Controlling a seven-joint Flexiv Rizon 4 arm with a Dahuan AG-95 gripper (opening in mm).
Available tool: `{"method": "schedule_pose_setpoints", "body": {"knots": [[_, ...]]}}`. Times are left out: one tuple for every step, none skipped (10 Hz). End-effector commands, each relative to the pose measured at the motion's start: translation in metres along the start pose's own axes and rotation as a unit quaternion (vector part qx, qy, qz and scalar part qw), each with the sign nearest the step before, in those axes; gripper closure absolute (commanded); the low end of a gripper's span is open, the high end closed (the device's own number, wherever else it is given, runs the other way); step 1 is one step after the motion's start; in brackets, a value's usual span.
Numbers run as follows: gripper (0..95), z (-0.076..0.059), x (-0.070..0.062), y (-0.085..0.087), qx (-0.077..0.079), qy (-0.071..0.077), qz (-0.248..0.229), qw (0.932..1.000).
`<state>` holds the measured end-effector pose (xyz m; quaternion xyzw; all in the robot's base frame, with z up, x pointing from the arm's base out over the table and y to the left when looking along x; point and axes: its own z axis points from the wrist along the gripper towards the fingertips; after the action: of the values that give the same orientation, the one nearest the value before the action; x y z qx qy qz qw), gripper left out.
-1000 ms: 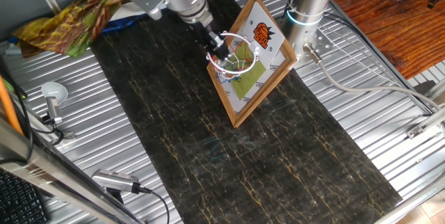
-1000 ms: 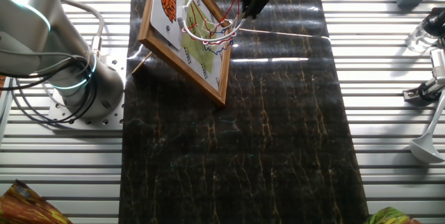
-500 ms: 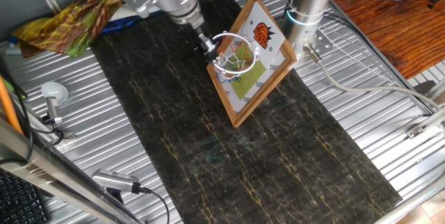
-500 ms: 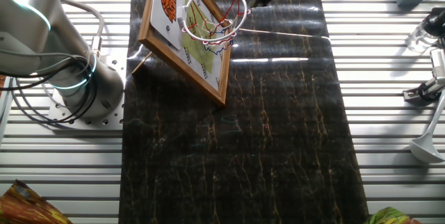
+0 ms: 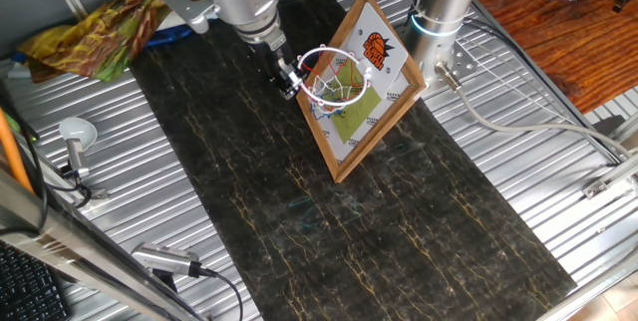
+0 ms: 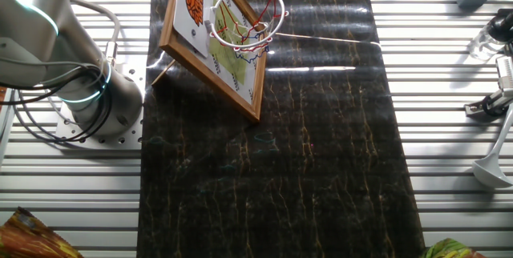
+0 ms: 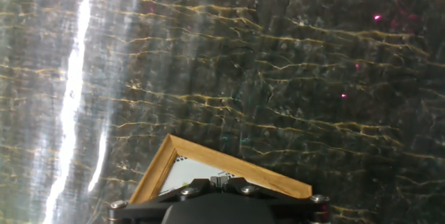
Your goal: Grab a basketball, release it and shoot it into the basket
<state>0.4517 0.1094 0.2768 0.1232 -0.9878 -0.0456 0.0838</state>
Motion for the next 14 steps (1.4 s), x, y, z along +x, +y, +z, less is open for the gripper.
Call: {"method": "schedule_pose_setpoints", "body": {"knots": [[95.0,0.000,-0.002,0.001,0.001,0.003,0.013,0.9999],[95.0,0.000,-0.001,0.001,0.001,0.003,0.010,0.9999],[95.0,0.001,-0.001,0.001,0.002,0.006,-0.004,1.0000],[95.0,0.001,-0.001,0.001,0.004,0.006,0.005,1.0000],[95.0,0.001,-0.001,0.001,0.004,0.006,0.011,0.9999],[95.0,0.001,0.000,0.001,0.004,0.006,0.016,0.9999],[95.0,0.001,0.000,0.000,0.005,0.006,0.019,0.9998],[95.0,0.002,0.001,0.000,0.007,0.006,0.018,0.9998],[95.0,0.003,0.002,-0.001,0.007,0.006,0.019,0.9998],[95.0,0.003,0.002,-0.001,0.007,0.006,0.016,0.9998],[95.0,0.005,0.002,-0.001,0.013,0.006,0.019,0.9997],[95.0,0.012,-0.004,-0.006,0.022,-0.005,0.015,0.9996],[95.0,0.018,-0.010,-0.012,0.024,-0.015,0.013,0.9995],[95.0,0.024,-0.016,-0.017,0.024,-0.019,0.013,0.9995]]}}
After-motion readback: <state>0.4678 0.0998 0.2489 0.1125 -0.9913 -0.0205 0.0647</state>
